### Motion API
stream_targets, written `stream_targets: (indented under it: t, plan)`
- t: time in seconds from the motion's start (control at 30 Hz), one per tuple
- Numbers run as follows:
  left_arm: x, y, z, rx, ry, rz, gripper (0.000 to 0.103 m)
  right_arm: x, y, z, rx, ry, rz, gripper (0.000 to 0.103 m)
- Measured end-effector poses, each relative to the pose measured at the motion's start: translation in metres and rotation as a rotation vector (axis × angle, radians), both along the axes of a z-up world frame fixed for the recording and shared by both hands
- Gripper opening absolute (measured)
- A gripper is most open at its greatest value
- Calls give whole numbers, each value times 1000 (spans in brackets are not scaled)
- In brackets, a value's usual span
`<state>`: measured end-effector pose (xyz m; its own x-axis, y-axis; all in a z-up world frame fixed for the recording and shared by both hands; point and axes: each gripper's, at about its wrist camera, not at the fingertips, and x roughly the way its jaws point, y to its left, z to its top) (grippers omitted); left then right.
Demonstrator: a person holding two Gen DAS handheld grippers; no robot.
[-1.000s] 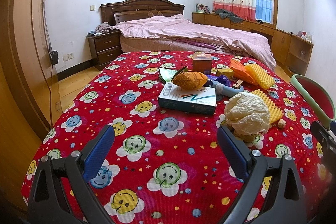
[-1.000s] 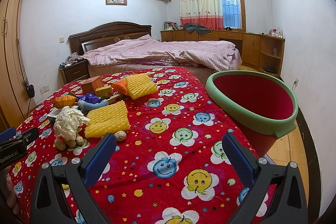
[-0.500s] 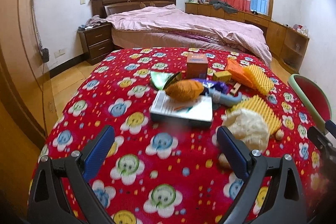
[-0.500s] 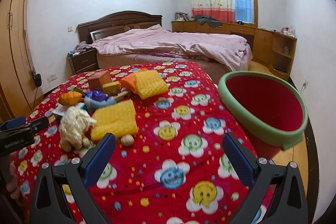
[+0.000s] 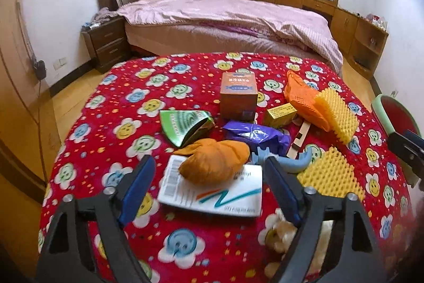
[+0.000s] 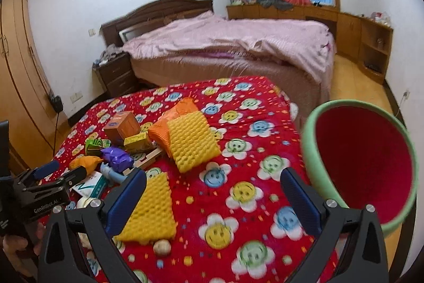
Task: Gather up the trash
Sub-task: 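Grasp the yellow foam net with the right gripper while the left grasps the orange yarn ball, then carry both items over the red bucket and open both grippers to drop them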
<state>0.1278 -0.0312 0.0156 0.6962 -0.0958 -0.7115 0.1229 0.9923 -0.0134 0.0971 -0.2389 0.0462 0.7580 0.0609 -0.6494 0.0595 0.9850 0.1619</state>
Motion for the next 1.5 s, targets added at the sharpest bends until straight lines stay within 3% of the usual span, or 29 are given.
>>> stream_targets:
  t: [0.27,0.53,0.73,1.1,1.5]
  plan:
    - [21,-1,-12,-39,63,-32,57,49,6,-23,7,77,20,99]
    - [19,-3,-14,-67,49,-94,43,68,8,-47,30,177,26,43]
    - [17,-4,-13,-96,50,-126,38,62,6,-43,44,160,1,11]
    - [-5,-2,20,-137,1,-121,38,28,10,-8,50,64,14,9]
    - [-29,-47,70,-142,-77,-217,38,-19,-24,35,71,-29,-44,9]
